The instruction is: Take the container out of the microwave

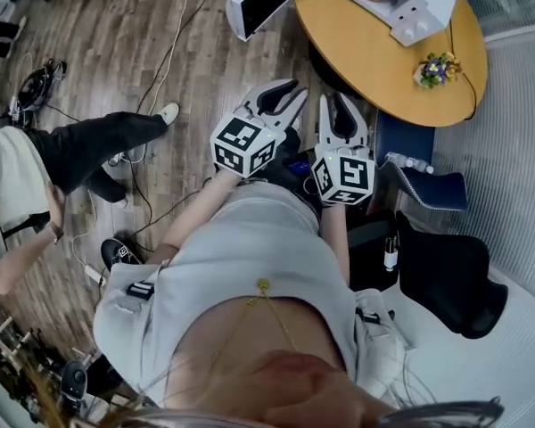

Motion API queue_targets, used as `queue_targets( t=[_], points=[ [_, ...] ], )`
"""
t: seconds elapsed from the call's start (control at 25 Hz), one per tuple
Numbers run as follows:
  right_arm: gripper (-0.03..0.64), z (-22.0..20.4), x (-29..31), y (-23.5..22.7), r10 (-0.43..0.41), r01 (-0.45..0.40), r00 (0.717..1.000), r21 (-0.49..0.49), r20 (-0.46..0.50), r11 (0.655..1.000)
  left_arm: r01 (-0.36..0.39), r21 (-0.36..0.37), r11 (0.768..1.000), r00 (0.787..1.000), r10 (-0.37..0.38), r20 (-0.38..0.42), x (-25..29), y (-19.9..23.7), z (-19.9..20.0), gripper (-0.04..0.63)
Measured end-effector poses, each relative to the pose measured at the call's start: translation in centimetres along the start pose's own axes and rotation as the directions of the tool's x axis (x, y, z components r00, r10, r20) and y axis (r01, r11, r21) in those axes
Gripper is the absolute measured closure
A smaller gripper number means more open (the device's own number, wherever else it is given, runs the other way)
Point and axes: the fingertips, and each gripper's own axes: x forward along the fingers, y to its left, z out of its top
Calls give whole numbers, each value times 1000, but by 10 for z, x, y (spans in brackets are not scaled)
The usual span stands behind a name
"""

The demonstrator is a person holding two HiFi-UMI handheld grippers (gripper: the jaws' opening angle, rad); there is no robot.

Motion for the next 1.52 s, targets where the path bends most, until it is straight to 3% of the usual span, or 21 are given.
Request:
queue_targets(
  t=[0.76, 1.52],
  points=[
    [525, 32, 80, -72, 17, -17, 1000, 18, -15, 1000, 15, 1, 1000, 1000, -15, -6, 106, 32, 44, 511],
    [525, 54, 117, -140, 50, -50, 999, 21, 8, 999, -12, 11, 1000, 1000, 12, -5, 181, 31, 63, 511]
  ],
)
